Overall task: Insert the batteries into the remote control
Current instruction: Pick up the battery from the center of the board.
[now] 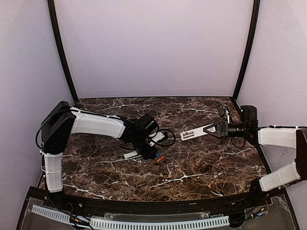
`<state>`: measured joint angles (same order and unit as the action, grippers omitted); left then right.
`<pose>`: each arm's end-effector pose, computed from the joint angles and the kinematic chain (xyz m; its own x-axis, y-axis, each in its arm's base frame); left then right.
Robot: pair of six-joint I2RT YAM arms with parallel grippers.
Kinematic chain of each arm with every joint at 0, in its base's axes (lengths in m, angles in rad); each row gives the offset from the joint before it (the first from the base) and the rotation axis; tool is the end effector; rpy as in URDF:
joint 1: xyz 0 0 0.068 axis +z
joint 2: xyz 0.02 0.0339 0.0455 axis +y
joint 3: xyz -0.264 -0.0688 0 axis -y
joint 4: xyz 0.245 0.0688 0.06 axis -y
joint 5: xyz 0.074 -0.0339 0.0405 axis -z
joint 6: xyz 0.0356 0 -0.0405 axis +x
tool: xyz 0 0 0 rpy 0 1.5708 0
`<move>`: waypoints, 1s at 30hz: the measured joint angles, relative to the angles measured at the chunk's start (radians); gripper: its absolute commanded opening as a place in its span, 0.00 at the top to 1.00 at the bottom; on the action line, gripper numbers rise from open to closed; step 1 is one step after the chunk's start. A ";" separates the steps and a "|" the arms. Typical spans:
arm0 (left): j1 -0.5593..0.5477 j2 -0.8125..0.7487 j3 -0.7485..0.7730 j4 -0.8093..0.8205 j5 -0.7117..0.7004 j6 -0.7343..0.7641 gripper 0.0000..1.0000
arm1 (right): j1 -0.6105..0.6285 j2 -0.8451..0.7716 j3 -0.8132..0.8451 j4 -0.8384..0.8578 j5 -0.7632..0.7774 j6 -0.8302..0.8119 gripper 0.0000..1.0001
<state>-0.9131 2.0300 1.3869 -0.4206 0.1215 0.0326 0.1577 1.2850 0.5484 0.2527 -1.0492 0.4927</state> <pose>0.2546 -0.3367 0.1557 -0.5073 0.7097 -0.4888 0.8385 0.5374 -0.0901 0.2406 0.0695 0.2040 -0.8003 0.1114 -0.5891 -0.5194 0.3619 0.7741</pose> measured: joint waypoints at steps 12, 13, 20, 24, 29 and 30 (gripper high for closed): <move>-0.002 0.016 0.014 -0.004 -0.057 0.022 0.84 | 0.000 0.008 -0.026 0.040 0.000 0.040 1.00; -0.002 0.019 0.018 -0.006 -0.061 0.025 0.88 | 0.000 0.008 -0.026 0.040 0.000 0.040 1.00; -0.002 0.017 0.017 -0.010 -0.085 0.043 1.00 | 0.000 0.007 -0.027 0.045 -0.001 0.041 1.00; -0.001 -0.098 -0.134 0.083 -0.055 0.099 1.00 | 0.000 0.007 -0.038 0.094 -0.012 0.067 1.00; -0.002 -0.375 -0.357 0.225 0.011 0.200 1.00 | 0.010 -0.001 -0.059 0.138 -0.025 0.100 1.00; -0.002 -0.420 -0.377 0.254 0.027 0.219 1.00 | 0.014 -0.005 -0.064 0.148 -0.027 0.109 1.00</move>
<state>-0.9146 1.6096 1.0096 -0.1661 0.1482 0.2520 0.1722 1.2804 0.4847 0.4011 -1.0763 0.6022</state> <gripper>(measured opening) 0.083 0.174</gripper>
